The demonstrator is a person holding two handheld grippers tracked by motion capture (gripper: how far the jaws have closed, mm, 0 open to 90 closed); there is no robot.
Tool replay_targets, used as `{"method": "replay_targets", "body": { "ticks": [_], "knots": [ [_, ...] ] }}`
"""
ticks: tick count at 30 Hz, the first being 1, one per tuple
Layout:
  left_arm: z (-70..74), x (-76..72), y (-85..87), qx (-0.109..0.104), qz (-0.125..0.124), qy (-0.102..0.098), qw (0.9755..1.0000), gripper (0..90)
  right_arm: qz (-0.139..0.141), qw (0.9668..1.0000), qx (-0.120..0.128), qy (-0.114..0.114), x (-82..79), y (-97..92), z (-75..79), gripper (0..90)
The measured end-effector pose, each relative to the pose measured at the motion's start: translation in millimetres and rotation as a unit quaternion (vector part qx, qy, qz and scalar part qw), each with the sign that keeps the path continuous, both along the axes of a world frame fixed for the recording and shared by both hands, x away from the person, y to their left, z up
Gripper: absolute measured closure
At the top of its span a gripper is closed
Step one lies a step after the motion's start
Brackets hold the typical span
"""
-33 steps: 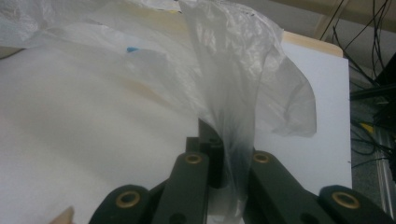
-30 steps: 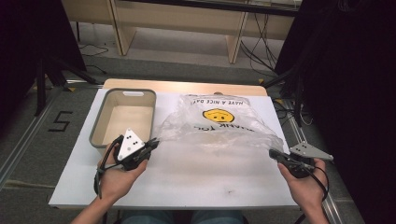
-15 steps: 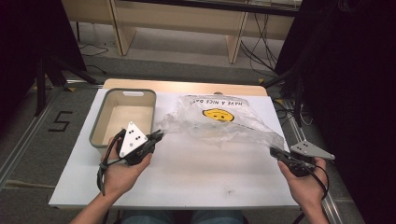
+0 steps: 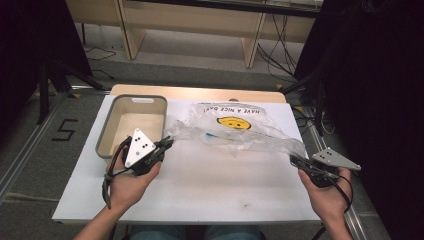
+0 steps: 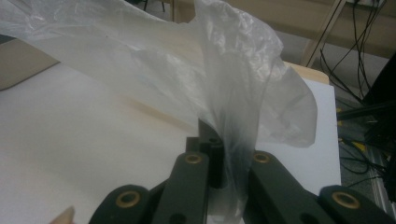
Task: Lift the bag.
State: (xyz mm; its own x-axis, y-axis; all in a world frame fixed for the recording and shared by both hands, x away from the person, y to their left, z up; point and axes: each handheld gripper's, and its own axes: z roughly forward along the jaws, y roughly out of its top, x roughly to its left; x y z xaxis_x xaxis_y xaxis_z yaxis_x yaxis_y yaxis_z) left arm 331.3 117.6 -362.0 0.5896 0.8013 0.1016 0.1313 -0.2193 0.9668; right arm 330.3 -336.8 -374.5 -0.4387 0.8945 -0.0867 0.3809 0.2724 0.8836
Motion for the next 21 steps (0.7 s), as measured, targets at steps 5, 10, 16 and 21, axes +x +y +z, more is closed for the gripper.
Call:
{"method": "replay_targets", "body": {
  "ticks": [5,10,16,21],
  "knots": [
    [2.2,1.0,-1.1,-0.002,0.002,-0.009,1.0000,89.4,-0.005,0.9999,0.006,-0.009,0.2,-0.1,2.1,90.0],
    [5.0,3.1,0.0,-0.004,0.006,-0.016,0.9998,89.4,-0.005,0.9998,0.010,-0.016,1.6,0.4,4.8,90.0],
    [6.0,7.8,2.8,-0.008,0.009,-0.016,0.9998,89.4,-0.005,0.9997,0.012,-0.022,5.2,4.0,6.9,90.0],
    [7.5,12.3,4.0,-0.011,0.012,-0.018,0.9997,89.4,-0.005,0.9996,0.013,-0.023,7.9,6.4,6.8,90.0]
  ]
}}
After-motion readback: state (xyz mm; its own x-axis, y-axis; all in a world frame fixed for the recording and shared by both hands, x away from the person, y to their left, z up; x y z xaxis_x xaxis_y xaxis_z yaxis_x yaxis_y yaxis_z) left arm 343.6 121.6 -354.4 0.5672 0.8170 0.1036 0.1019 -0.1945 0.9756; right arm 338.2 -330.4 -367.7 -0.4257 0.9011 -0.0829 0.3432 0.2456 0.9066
